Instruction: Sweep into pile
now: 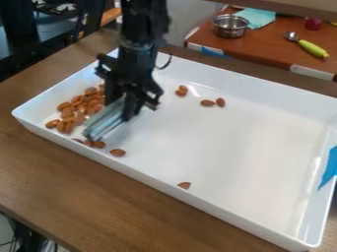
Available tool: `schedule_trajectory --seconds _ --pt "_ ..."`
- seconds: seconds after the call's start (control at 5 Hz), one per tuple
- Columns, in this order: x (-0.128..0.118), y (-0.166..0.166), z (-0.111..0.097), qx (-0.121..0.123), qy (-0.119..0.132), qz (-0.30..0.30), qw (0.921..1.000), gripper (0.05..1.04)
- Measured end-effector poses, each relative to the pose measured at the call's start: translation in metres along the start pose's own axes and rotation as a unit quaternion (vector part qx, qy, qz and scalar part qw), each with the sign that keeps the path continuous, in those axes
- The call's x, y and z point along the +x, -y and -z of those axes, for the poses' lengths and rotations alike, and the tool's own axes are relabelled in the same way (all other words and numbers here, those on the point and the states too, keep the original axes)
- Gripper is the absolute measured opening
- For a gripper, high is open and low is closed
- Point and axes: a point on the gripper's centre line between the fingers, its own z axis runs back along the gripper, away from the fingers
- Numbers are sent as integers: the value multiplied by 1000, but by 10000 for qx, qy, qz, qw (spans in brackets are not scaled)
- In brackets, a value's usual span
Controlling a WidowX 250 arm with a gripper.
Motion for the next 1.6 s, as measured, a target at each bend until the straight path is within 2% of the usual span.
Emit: schedule_trajectory --seconds 0.2,0.4,0.6,1.0,1.2,1.6 --pt "1 31 -10 -489 95 -61 9987 381" --pt "13 58 -28 -890 266 -103 9956 380" --pt "28 84 -30 -1036 263 -85 9942 381" --pt "63 110 -25 -1074 7 -329 9937 381" --pt "73 119 -22 -1062 -104 -376 9936 381" --pt "81 119 -12 -920 -134 -373 9950 381"
